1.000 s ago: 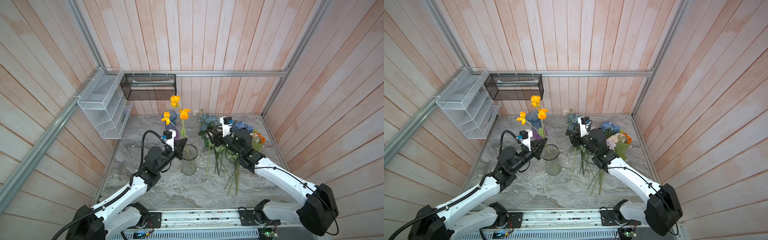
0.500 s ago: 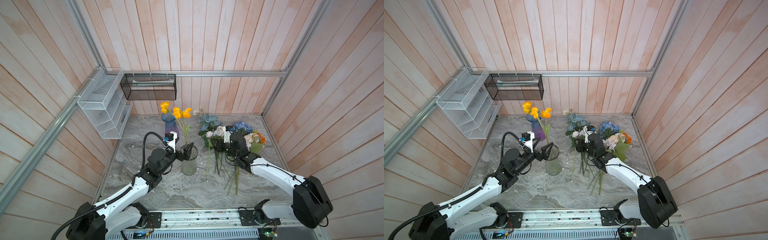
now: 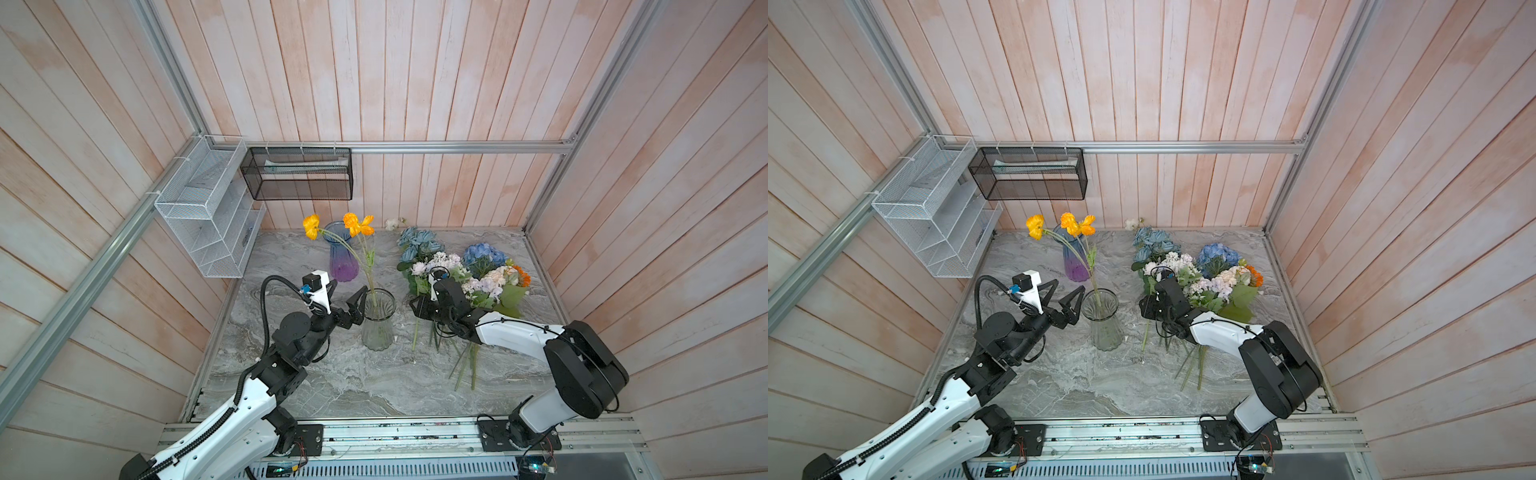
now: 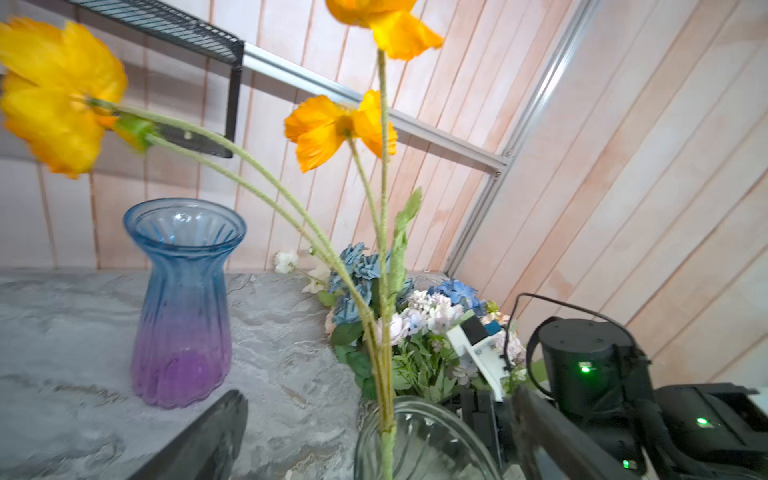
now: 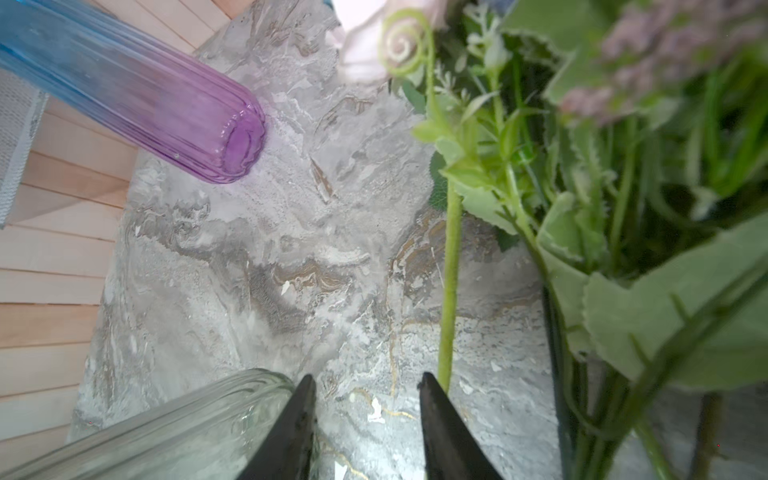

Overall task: Arrange the flowers into the vase
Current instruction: 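Move the right gripper back toward the flower pile, then grasp the white flower stem in the pile with the right gripper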

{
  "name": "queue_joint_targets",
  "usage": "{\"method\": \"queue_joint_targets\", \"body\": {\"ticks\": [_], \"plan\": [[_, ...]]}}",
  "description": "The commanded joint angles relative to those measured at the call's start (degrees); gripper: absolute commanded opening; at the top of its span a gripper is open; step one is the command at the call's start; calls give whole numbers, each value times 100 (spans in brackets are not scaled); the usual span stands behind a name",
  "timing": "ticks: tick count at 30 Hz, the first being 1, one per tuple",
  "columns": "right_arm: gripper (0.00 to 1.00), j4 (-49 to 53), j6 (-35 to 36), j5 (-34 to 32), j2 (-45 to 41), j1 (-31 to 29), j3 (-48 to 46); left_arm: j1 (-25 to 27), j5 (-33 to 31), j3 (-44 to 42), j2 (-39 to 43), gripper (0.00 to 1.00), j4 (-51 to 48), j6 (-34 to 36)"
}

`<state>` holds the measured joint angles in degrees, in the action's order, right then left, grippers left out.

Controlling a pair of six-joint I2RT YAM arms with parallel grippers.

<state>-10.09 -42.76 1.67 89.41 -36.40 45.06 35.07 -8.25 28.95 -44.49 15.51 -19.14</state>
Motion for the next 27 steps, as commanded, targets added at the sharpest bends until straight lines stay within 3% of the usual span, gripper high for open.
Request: {"method": "queue_joint_targets", "body": {"ticks": [1,7,16,22,27], "plan": [[41,-108,-216,-347,100,-24,-102,-192,-478,-100,-10,100,-269,-187],[38,-167,-319,-402,396,-20,-119,-664,-169,-160,-245,100,-142,-555],[30,-488,-347,-276,755,-21,-179,-764,-150,-257,-387,100,58,-644],[19,-576,-365,-127,1051,-31,-63,-819,-91,-234,-419,100,49,-631],[2,-605,-327,-35,1077,-32,-2,-853,-72,-226,-398,100,53,-628]]}}
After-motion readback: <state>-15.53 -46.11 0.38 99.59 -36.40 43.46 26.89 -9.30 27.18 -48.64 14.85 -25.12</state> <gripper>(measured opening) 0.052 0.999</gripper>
